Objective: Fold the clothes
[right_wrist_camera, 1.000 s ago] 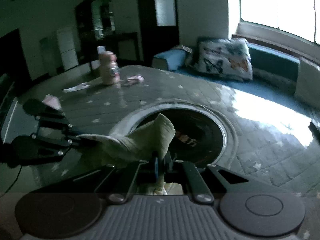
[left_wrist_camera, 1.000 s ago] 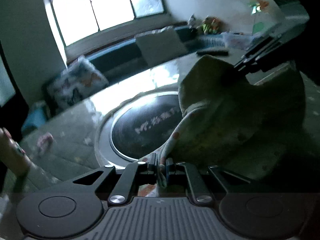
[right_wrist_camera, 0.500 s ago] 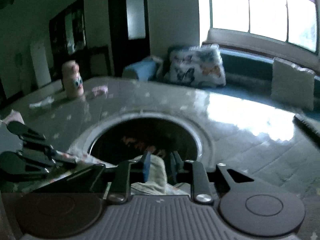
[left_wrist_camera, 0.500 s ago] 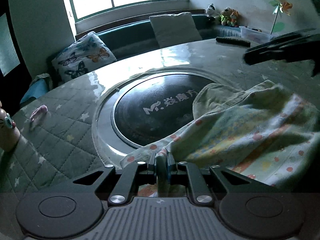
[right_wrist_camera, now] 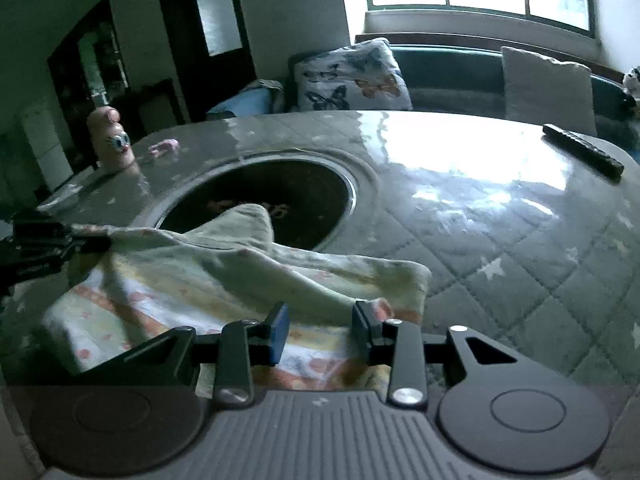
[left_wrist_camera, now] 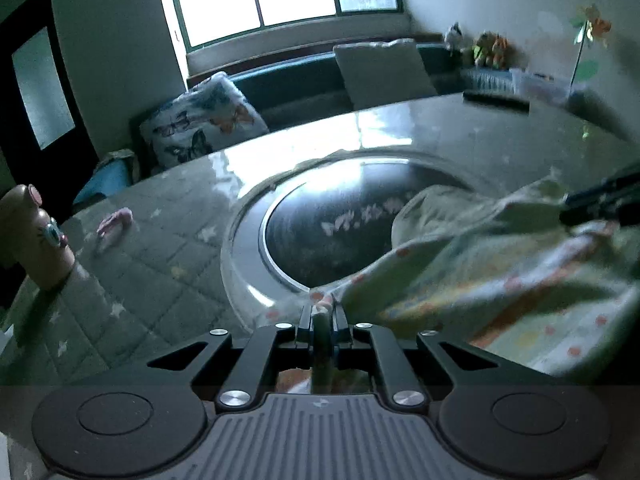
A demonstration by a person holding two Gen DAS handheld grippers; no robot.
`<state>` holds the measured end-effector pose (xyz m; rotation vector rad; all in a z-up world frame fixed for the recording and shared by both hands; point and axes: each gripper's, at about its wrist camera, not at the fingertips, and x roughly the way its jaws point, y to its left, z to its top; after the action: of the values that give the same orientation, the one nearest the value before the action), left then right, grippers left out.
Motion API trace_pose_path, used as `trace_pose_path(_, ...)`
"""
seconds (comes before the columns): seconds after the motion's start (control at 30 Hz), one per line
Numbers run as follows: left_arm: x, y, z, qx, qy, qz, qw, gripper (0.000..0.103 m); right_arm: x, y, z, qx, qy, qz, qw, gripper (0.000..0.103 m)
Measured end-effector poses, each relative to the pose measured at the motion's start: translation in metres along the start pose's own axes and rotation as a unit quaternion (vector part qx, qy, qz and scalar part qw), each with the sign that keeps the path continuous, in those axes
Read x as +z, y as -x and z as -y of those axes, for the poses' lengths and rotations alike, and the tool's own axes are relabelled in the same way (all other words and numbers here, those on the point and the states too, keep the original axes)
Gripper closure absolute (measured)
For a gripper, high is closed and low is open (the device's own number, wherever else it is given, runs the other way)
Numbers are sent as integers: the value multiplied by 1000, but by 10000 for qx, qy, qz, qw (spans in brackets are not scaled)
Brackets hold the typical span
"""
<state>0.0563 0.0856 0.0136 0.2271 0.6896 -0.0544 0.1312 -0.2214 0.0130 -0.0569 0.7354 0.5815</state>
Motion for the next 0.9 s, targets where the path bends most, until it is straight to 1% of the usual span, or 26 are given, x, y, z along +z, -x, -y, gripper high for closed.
trace_pose_path(0.07, 1, 3, -2, 21, 50, 26, 10000, 88, 3, 1, -1, -5, 34, 86, 10000, 69)
trace_pose_path(0.17, 6, 13, -5, 103, 75, 173, 9998, 84, 9, 1, 0, -48, 88, 145, 9998, 69)
trace_pose_path(0.23, 7, 19, -5, 132, 96, 262, 9995, 84, 11, -1, 2, -149, 128, 136, 9997, 69)
trace_pose_path(0.4, 13, 34, -2, 142, 205, 443, 9987, 84, 4, 3, 10, -269, -157, 49, 9995, 69)
trace_pose_path(0.5, 19, 37, 5, 16, 139, 518, 9986, 84, -1, 4, 14, -333, -283, 16, 9990, 69)
trace_pose_path(0.53, 21, 37, 7, -85, 155, 530, 9984, 84, -1, 4, 14, -330, -305, 5, 9990, 70)
trace_pose_path(0.57, 23, 37, 10, -184, 165, 540, 9982, 84, -2, 3, 14, -319, -325, -8, 9990, 77)
trace_pose_path(0.6, 25, 35, 14, -268, 139, 534, 9981, 84, -2, 2, 13, -344, -314, -11, 9989, 86)
trace_pose_path(0.63, 27, 34, 19, -352, 113, 529, 9979, 84, -2, 1, 10, -389, -262, 3, 9989, 100)
trace_pose_path(0.67, 29, 32, 23, -437, 87, 523, 9976, 84, -1, 0, 8, -437, -198, 22, 9988, 100)
trace_pose_path(0.73, 32, 29, 33, -593, 22, 498, 9970, 84, 4, 5, 0, -531, 12, 286, 9982, 100)
trace_pose_path(0.8, 34, 22, 42, -779, -26, 437, 9960, 84, 9, 9, -2, -568, 52, 496, 9971, 100)
trace_pose_path(0.9, 35, 9, 55, -991, -67, 298, 9946, 84, 12, -4, 3, -613, -70, 420, 9972, 100)
